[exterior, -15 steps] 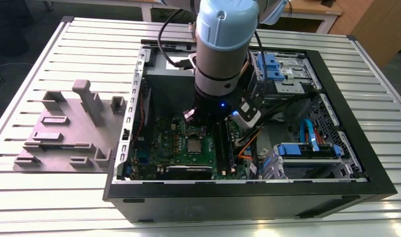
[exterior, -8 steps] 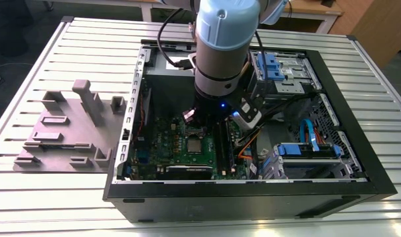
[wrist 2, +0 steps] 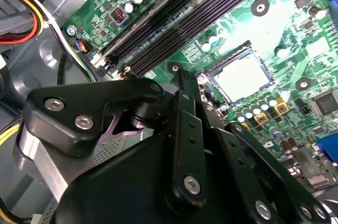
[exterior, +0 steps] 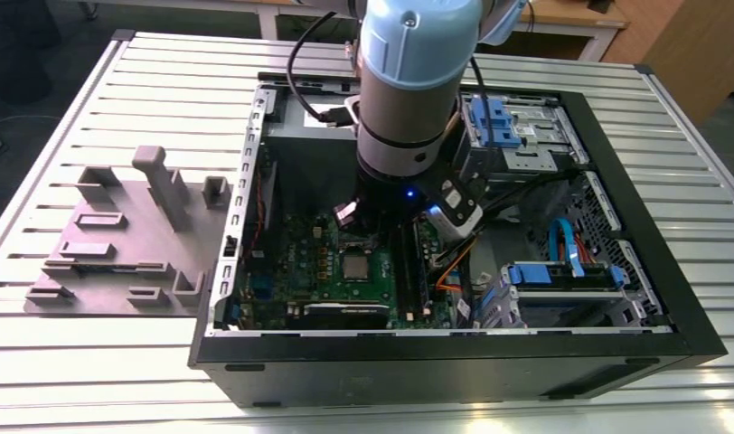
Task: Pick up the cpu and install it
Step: 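Close the cpu cover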
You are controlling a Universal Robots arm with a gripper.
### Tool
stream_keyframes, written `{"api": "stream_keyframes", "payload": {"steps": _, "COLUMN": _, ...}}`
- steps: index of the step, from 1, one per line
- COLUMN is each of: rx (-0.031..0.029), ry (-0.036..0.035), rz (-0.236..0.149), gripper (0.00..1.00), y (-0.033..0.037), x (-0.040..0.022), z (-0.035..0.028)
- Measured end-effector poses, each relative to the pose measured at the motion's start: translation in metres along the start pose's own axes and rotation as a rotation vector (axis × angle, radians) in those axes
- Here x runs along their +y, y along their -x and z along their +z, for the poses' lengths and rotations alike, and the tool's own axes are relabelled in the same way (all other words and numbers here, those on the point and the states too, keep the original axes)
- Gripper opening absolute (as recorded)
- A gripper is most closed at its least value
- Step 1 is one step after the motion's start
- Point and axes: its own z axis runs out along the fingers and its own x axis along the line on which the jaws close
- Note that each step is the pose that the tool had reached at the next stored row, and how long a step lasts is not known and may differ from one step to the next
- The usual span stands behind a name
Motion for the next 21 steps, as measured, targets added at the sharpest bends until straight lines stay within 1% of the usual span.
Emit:
{"api": "stream_keyframes", "payload": {"steps": 5, "rx": -0.0001, "ry": 0.0002, "rz": 0.000, "gripper": 0.10, "y": -0.0012, "x": -0.0036, "z": -0.0024}}
{"api": "stream_keyframes", "payload": {"steps": 13, "rx": -0.0012, "ry": 0.0031, "rz": 0.000, "gripper": 0.10, "y": -0.0034, "x": -0.0094, "z": -0.0030}}
{"api": "stream_keyframes", "payload": {"steps": 21, "rx": -0.0036, "ry": 0.0096, "rz": 0.000, "gripper": 0.10, "y": -0.0056, "x": -0.0157, "z": -0.0035}}
